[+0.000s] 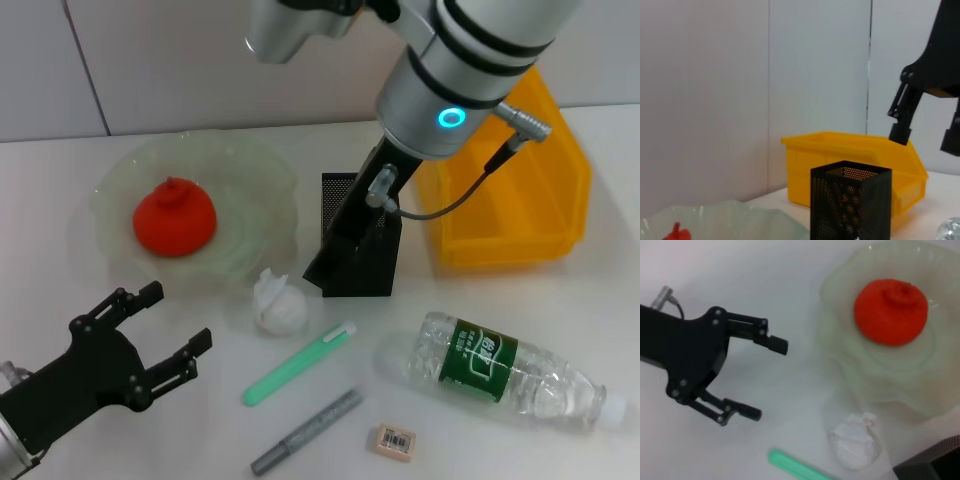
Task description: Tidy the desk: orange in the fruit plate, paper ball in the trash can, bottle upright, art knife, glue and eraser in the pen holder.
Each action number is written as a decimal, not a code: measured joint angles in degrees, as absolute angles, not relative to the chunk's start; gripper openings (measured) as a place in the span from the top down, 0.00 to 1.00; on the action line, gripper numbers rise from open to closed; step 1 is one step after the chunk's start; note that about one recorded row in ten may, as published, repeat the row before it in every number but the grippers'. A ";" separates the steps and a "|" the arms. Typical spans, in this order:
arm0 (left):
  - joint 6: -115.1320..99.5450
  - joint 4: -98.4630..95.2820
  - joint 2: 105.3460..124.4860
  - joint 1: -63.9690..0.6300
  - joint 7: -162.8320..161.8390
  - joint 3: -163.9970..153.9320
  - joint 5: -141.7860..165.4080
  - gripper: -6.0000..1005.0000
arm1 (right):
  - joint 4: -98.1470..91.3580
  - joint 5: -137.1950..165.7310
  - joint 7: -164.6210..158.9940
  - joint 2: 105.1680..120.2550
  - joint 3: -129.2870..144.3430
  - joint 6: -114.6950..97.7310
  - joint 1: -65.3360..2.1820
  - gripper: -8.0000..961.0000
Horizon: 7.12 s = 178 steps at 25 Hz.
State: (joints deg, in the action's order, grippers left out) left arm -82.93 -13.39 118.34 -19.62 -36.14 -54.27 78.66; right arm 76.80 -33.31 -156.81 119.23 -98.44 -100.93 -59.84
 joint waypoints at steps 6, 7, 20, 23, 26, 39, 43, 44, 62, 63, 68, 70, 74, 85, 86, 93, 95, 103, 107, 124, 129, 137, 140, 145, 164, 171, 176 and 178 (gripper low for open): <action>-82.54 -14.63 118.21 -19.47 -37.22 -56.24 78.66 0.17 | 72.89 -33.31 -157.16 119.41 -97.28 -97.57 -59.52 0.18; -82.50 -14.82 118.20 -19.34 -37.21 -56.49 78.66 0.17 | 72.17 -33.37 -157.17 119.44 -96.65 -96.65 -59.51 0.18; -81.82 -15.03 118.25 -17.81 -37.25 -57.83 78.66 0.17 | 66.40 -36.04 -157.24 119.62 -89.26 -86.82 -59.52 0.18; -81.82 -14.91 118.31 -17.68 -37.17 -57.83 78.66 0.17 | 65.47 -36.35 -157.24 119.63 -88.19 -84.75 -59.13 0.18; -81.82 -14.75 118.31 -17.66 -37.05 -57.83 78.66 0.17 | 64.58 -36.37 -157.28 119.70 -87.44 -83.01 -58.75 0.18; -81.10 -14.50 118.48 -17.97 -36.87 -57.83 78.66 0.17 | 58.50 -39.25 -157.30 119.80 -85.62 -74.81 -58.00 0.18; -81.07 -14.49 118.49 -18.11 -36.84 -57.85 78.66 0.17 | 56.06 -39.93 -157.31 119.79 -84.34 -72.29 -58.15 0.18; -81.06 -14.47 118.49 -18.14 -36.84 -57.89 78.66 0.17 | 56.06 -39.93 -157.31 119.79 -84.34 -72.29 -58.15 0.18; -81.07 -14.32 118.56 -18.08 -36.82 -58.10 78.66 0.17 | 48.43 -44.65 -156.68 119.84 -78.68 -64.05 -60.06 0.18; -81.09 -14.32 118.56 -18.12 -36.82 -58.10 78.66 0.17 | 47.57 -44.82 -156.68 119.84 -78.11 -63.44 -60.36 0.18; -81.12 -14.32 118.57 -18.18 -36.82 -58.10 78.66 0.17 | 46.51 -45.49 -156.61 119.87 -77.05 -62.42 -60.80 0.18; -81.12 -14.32 118.57 -18.19 -36.83 -58.10 78.66 0.17 | 46.36 -45.52 -156.58 119.88 -76.76 -62.23 -60.90 0.18; -81.11 -14.32 118.57 -18.20 -36.83 -58.10 78.66 0.17 | 45.51 -45.99 -156.55 119.89 -75.10 -61.62 -61.48 0.18; -81.05 -14.32 118.57 -17.98 -36.83 -58.09 78.66 0.17 | 43.26 -46.83 -156.56 119.89 -74.39 -61.76 -63.01 0.39; -81.04 -14.32 118.57 -17.96 -36.83 -58.10 78.66 0.17 | 43.54 -46.84 -156.65 119.88 -74.45 -62.02 -62.94 0.42; -81.28 -14.32 118.50 -17.90 -36.80 -58.10 78.66 0.17 | 51.78 -45.60 -157.23 119.35 -78.05 -68.48 -59.62 0.47; -81.38 -14.32 118.49 -17.98 -36.85 -58.10 78.66 0.17 | 53.43 -45.02 -157.24 119.33 -79.10 -69.83 -59.04 0.47; -81.43 -14.34 118.50 -17.84 -36.79 -58.01 78.61 0.17 | 68.87 -39.75 -157.89 119.26 -87.95 -81.82 -54.69 0.47; -81.64 -14.36 118.44 -17.69 -36.78 -57.86 78.57 0.17 | 76.86 -39.30 -157.92 119.14 -92.97 -86.29 -52.68 0.47; -81.83 -14.77 118.33 -17.88 -37.48 -57.63 78.45 0.17 | 98.67 -22.84 -157.42 118.95 -115.80 -90.32 -40.19 0.47; -81.84 -14.77 118.31 -18.00 -37.53 -57.64 78.45 0.17 | 98.44 -17.69 -157.39 119.00 -116.77 -85.53 -35.89 0.47; -81.75 -14.81 118.30 -18.22 -37.53 -57.65 78.53 0.17 | 88.60 -17.54 -156.35 119.10 -116.00 -76.40 -33.55 0.46; -81.68 -14.83 118.30 -18.22 -37.53 -57.65 78.56 0.17 | 85.41 -17.65 -156.05 119.00 -115.91 -75.00 -34.19 0.45; -81.77 -14.85 118.30 -18.08 -37.53 -57.66 78.46 0.17 | 84.72 -18.43 -155.93 118.92 -115.84 -74.73 -34.59 0.38; -83.80 -15.04 118.24 -17.66 -37.53 -57.52 78.23 0.17 | 97.53 -52.83 -135.03 119.53 -116.00 -76.75 -20.43 0.28; -84.10 -15.47 118.21 -17.78 -37.55 -57.47 78.20 0.17 | 94.51 -70.03 -119.09 119.62 -116.41 -76.54 -9.53 0.28; -84.12 -15.47 118.21 -18.06 -37.62 -57.48 78.21 0.17 | 89.58 -78.08 -107.04 119.62 -116.49 -77.04 -3.30 0.28; -84.12 -15.47 118.24 -18.06 -37.69 -57.48 78.21 0.17 | 85.86 -82.02 -102.53 119.61 -116.58 -77.28 -1.18 0.28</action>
